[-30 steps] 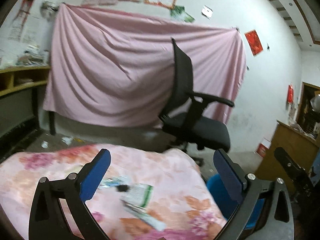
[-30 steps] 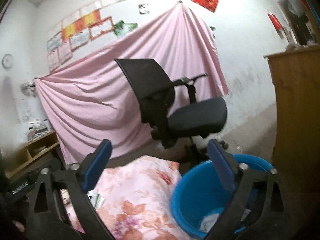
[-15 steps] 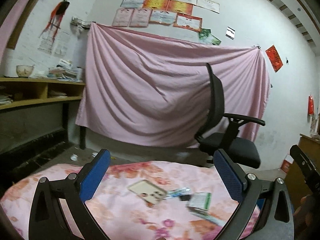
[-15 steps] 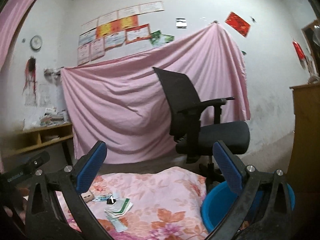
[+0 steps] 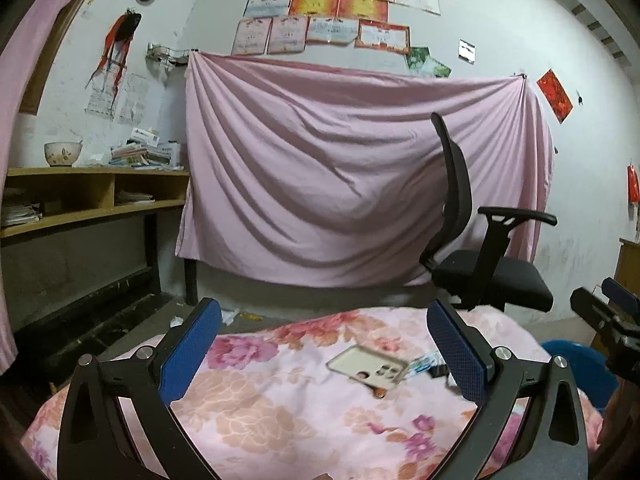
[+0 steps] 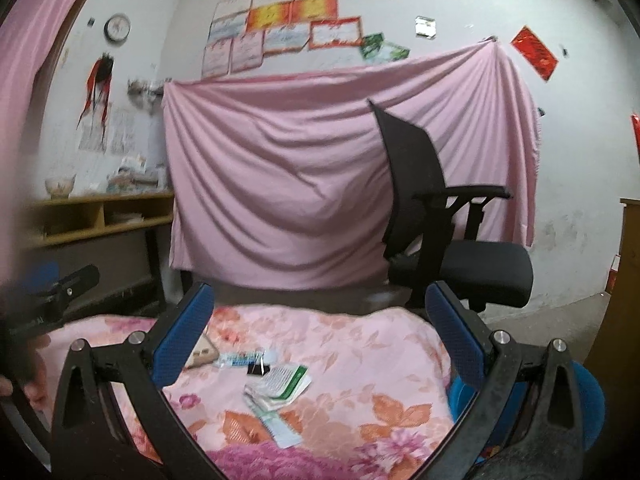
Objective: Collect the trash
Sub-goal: 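Grasp the orange battery with the left tool while the right tool grasps a white paper strip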
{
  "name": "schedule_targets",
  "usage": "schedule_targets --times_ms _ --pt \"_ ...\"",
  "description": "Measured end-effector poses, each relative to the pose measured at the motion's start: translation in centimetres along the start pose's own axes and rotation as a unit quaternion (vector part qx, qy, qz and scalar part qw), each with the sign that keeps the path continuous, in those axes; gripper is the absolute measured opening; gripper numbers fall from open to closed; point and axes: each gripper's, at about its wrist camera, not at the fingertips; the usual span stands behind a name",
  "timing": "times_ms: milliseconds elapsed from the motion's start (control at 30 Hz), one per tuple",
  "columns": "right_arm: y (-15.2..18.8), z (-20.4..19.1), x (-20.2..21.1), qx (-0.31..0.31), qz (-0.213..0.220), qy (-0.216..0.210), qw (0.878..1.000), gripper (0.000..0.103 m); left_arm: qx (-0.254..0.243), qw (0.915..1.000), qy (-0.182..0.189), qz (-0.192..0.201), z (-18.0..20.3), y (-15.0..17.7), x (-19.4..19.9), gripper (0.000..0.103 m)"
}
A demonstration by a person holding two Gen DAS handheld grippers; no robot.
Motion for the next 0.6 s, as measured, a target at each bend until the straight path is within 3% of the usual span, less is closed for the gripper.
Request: schedule_targets --times_ms 133,300,600 --pt "0.7 -0.8 -1.7 0.024 -0.051 0.01 0.998 0.103 -0.001 0.9988 0.021 -0.045 -0.8 0.6 -1.4 0.101" --pt "1.6 -0.3 -3.7 0.011 -0.122 0.013 0.992 0.103 0.015 0.9939 0.039 -0.102 -1.3 1.3 -3.3 0.101" --pt "3.5 0.7 -6.1 -0.017 -0.224 -0.009 0.974 0.103 0.012 0.977 0.052 -0.206 -0.8 2.7 -7.2 0.1"
Point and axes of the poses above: each gripper's, at about its wrist camera, not at the fingertips, and x roughly against the way its jaws point, z to its right, y to its underside, and after that the axes turned 2 degrees about x, right-handed
